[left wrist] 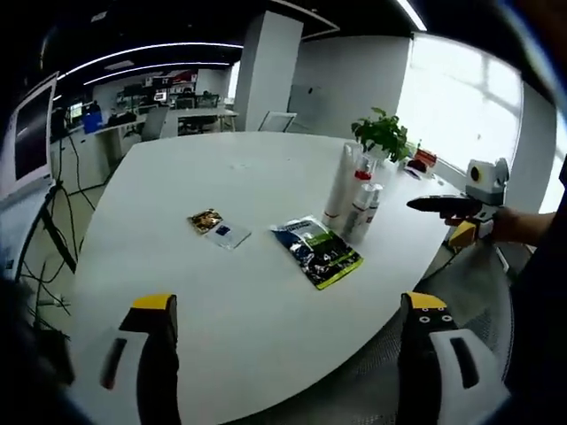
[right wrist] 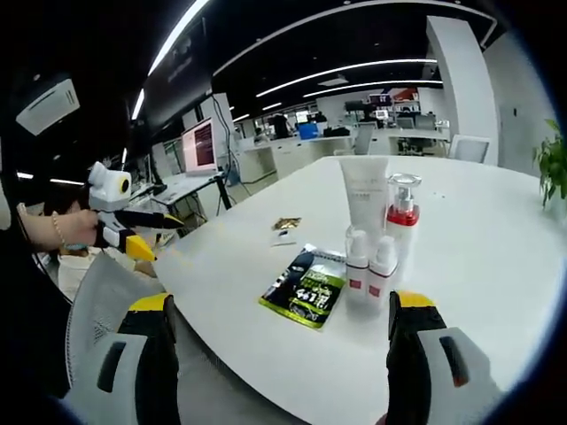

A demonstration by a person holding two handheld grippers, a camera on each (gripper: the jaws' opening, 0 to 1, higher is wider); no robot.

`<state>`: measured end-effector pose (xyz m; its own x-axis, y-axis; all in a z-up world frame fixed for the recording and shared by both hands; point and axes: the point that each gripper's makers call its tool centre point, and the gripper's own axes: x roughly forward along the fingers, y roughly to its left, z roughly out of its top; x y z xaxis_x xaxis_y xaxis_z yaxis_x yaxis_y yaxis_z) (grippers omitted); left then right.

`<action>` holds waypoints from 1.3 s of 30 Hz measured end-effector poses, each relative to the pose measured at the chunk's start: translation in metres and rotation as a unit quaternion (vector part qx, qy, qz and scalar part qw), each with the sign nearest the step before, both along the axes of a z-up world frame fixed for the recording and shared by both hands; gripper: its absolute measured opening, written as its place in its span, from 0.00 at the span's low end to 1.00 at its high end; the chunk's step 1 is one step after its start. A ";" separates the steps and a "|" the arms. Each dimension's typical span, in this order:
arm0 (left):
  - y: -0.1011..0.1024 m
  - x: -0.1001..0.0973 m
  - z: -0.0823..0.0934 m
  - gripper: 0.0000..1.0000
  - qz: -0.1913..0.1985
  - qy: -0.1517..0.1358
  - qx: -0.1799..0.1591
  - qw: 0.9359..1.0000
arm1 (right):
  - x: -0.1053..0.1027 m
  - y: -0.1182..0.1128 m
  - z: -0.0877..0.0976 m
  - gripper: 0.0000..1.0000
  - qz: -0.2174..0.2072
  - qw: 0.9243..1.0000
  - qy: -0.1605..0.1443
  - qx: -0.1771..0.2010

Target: Arrange the skincare products in the storage area until every visible bottle or jar stands upright without overlapping.

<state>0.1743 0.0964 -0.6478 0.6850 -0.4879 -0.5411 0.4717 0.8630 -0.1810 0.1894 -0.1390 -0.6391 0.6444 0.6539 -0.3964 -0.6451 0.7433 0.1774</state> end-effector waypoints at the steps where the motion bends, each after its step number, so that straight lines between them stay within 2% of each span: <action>1: 0.000 -0.001 -0.001 0.99 0.001 0.000 0.000 1.000 | 0.000 0.000 0.000 1.00 0.000 1.000 0.000 0.000; 5: 0.002 -0.003 -0.007 0.99 0.001 0.008 0.009 1.000 | -0.001 0.001 0.000 1.00 0.003 1.000 0.000 -0.001; 12: 0.007 0.000 -0.008 0.98 0.012 0.006 0.009 1.000 | -0.002 0.002 -0.001 1.00 0.006 1.000 0.000 -0.002; 21: 0.007 0.003 -0.013 0.98 0.003 0.010 0.019 1.000 | -0.002 0.002 -0.002 1.00 0.008 1.000 0.002 -0.003; 30: 0.002 0.019 -0.012 0.98 -0.018 0.011 0.037 0.999 | -0.002 0.002 -0.002 1.00 0.005 1.000 0.001 -0.002; 39: -0.002 0.041 -0.021 0.96 -0.049 0.023 0.062 0.997 | 0.000 -0.002 0.000 1.00 -0.007 1.000 -0.001 0.000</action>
